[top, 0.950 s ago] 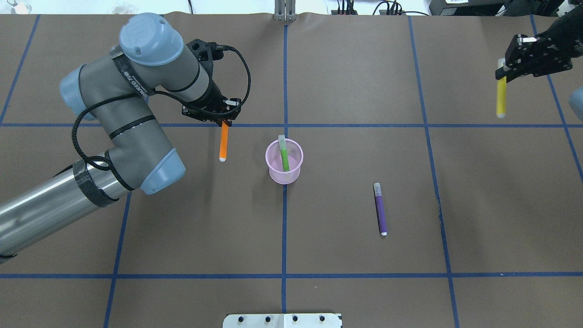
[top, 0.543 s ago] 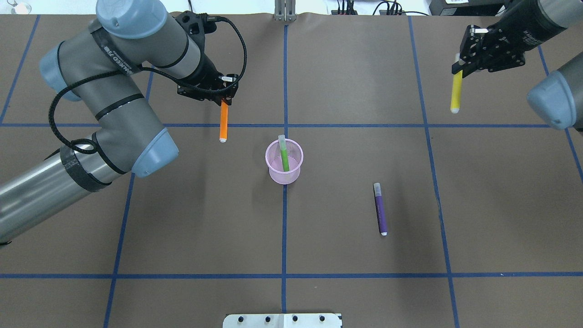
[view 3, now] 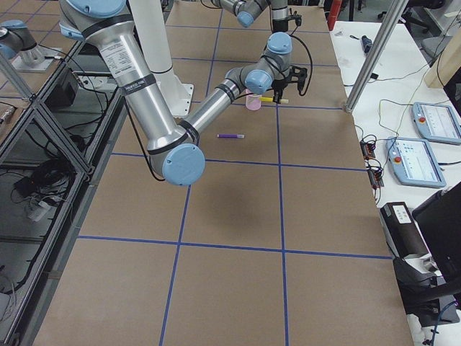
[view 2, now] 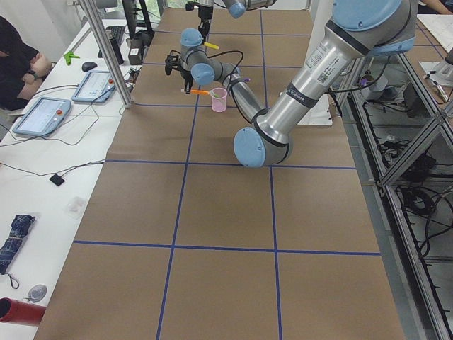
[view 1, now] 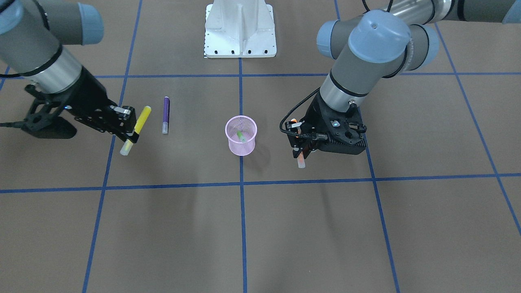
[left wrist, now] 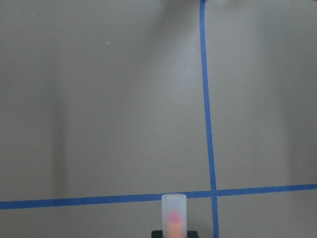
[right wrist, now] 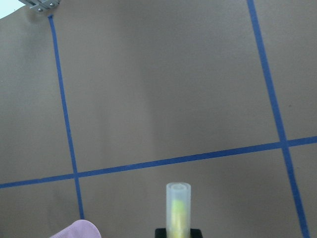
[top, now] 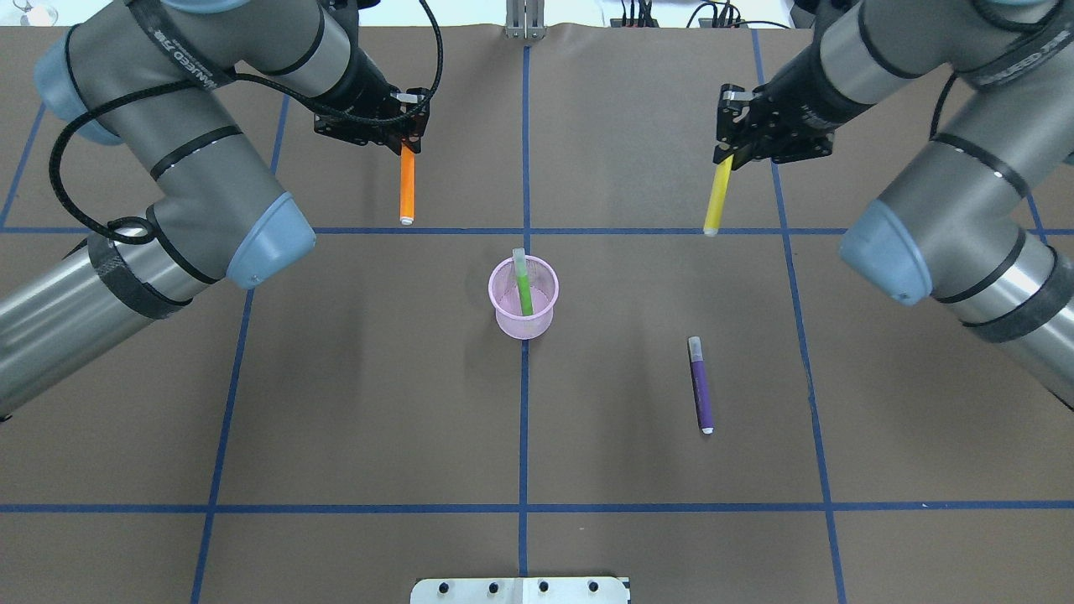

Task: Collect pens into pen holder
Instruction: 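Lift the orange marker with the left gripper while the right carries the highlighter, then lower the yellow highlighter into the pink cup with the right gripper and release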

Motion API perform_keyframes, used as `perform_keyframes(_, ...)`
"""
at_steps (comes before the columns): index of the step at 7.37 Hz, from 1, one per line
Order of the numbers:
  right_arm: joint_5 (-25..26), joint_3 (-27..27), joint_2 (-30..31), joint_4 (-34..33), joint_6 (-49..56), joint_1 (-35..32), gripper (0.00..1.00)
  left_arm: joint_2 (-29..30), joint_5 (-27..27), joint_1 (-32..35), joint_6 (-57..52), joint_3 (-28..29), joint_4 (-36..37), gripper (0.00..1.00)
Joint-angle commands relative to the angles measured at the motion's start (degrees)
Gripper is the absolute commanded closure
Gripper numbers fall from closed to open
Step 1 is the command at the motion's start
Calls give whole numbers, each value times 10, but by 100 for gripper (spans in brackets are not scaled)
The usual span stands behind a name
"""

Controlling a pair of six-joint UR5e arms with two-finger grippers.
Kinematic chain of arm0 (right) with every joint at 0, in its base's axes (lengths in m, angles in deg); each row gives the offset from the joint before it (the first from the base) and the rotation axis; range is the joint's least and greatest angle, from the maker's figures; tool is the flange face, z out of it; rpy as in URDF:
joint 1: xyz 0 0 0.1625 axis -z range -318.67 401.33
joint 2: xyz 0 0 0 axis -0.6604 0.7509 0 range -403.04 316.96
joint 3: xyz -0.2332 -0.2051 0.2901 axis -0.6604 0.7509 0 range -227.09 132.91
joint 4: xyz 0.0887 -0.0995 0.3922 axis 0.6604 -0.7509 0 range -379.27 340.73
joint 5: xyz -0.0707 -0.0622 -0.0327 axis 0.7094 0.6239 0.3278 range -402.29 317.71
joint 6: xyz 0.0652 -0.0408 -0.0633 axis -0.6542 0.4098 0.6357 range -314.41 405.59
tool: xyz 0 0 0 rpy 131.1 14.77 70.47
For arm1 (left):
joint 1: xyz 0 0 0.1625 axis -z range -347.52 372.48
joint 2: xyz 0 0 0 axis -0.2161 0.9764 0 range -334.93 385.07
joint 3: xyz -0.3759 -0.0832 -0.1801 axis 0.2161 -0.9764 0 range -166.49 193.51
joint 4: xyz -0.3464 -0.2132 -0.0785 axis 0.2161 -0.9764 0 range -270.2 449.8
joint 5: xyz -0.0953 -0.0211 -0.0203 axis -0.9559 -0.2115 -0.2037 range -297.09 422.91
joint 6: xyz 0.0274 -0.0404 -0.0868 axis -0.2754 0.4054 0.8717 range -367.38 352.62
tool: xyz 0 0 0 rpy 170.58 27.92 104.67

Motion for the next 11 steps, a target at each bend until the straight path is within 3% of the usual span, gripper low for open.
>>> perform_keyframes(1,121,2,-43,0,-53,73,100,1,-11,14,-5,0,0,100)
perform_keyframes(4,319,6,-76,1,-113,178,100,-1,-14,15,-9,0,0,100)
perform_keyframes(9,506,20,-88,3,-110,275,100,-2,-14,15,-9,2,0,100)
perform_keyframes(11,550,35,-88,3,-106,294,100,-4,-13,15,-10,5,0,100)
